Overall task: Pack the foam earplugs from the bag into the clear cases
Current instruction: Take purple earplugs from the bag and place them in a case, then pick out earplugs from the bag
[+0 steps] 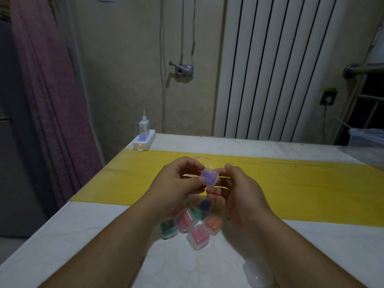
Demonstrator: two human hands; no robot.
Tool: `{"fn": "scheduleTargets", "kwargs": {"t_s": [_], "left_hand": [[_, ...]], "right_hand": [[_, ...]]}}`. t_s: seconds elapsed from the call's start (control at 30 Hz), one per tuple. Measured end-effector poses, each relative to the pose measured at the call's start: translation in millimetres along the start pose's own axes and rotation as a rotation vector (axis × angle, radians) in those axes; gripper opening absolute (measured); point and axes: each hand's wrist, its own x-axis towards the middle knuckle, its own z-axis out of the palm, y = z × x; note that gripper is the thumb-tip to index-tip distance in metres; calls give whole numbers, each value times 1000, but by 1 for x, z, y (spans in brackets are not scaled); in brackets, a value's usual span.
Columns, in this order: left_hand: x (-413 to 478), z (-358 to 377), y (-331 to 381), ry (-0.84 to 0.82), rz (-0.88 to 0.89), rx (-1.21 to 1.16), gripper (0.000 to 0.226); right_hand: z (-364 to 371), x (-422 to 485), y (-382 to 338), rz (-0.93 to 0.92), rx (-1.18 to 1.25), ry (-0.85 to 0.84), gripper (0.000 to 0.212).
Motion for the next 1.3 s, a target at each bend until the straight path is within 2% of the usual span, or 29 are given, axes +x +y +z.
{"fn": "scheduleTargets", "kwargs": {"t_s": [0.1, 0.27, 0.33, 0.47, 0.63, 0.93, 1.03, 1.17, 1.3], "left_hand": [[-1, 1, 0, 12, 12, 40, 23], [6, -5, -1, 179, 64, 63, 15], [9, -9, -1, 226, 83, 87, 18], [13, -17, -5, 345, 105, 111, 25], [19, -28, -10, 472, 81, 160, 33], [29, -34, -20, 477, 36, 321, 32], [35, -39, -30, 463, 7, 390, 32], [39, -40, -39, 402, 2, 547, 22], [41, -38, -44, 350, 29, 684, 28]], "right_hand": [[-3, 2, 4, -75, -200, -3, 23], [-7, 4, -2, -175, -420, 88, 12], [-10, 3, -6, -204, -521, 36, 12], [-12, -1, -5, -131, -763, -120, 8], [-13, 3, 3, -130, -910, -103, 12], [-12, 14, 1, -339, -982, 91, 10], [-12, 22, -5, -335, -1009, 64, 12], [-7, 32, -9, -301, -1065, 35, 16], [2, 51, -9, -248, -1114, 20, 17]]}}
